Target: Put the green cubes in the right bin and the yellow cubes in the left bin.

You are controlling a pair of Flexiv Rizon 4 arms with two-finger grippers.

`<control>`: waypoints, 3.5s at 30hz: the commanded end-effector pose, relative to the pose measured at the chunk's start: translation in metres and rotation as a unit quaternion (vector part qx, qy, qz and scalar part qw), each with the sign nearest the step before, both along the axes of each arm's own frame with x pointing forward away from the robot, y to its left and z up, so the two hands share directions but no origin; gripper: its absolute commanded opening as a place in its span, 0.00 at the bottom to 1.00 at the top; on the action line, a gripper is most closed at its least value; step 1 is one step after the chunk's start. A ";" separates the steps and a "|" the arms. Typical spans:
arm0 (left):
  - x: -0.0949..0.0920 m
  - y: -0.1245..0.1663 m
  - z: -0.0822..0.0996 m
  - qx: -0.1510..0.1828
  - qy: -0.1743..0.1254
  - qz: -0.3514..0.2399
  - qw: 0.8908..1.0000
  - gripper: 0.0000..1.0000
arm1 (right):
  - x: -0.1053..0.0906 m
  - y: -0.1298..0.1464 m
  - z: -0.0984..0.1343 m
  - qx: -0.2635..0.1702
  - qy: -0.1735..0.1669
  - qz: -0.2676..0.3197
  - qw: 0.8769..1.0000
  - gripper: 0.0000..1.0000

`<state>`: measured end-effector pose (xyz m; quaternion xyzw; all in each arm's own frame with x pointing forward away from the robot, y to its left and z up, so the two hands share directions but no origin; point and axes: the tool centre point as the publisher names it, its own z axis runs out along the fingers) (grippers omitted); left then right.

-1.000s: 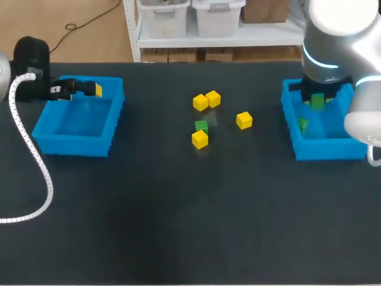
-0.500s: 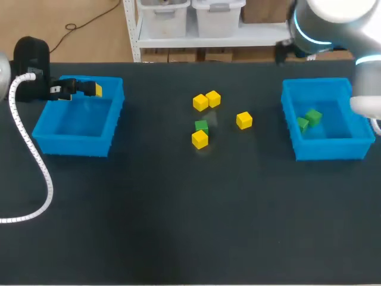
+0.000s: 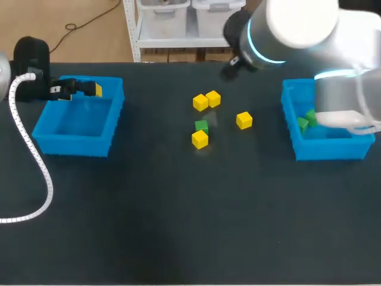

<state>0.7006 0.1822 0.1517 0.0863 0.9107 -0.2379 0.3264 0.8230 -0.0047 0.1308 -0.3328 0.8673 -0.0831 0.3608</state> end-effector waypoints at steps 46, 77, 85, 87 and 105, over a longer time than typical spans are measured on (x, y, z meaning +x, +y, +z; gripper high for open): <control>0.000 0.002 -0.002 -0.004 -0.003 -0.002 1.000 1.00 | -0.078 0.086 -0.083 0.108 0.216 -0.201 0.949 1.00; 0.000 0.002 -0.002 -0.004 -0.003 -0.002 1.000 1.00 | -0.080 0.103 -0.138 0.073 0.262 -0.215 0.938 0.96; 0.000 0.002 -0.002 -0.004 -0.003 -0.002 1.000 1.00 | -0.078 0.098 -0.140 0.076 0.257 -0.224 0.937 0.00; 0.000 0.002 -0.002 -0.004 -0.003 -0.002 1.000 1.00 | -0.077 0.098 -0.140 0.077 0.258 -0.225 0.936 0.00; 0.000 0.002 -0.002 -0.004 -0.003 -0.002 1.000 1.00 | -0.025 0.027 -0.031 0.181 0.139 -0.246 0.942 0.00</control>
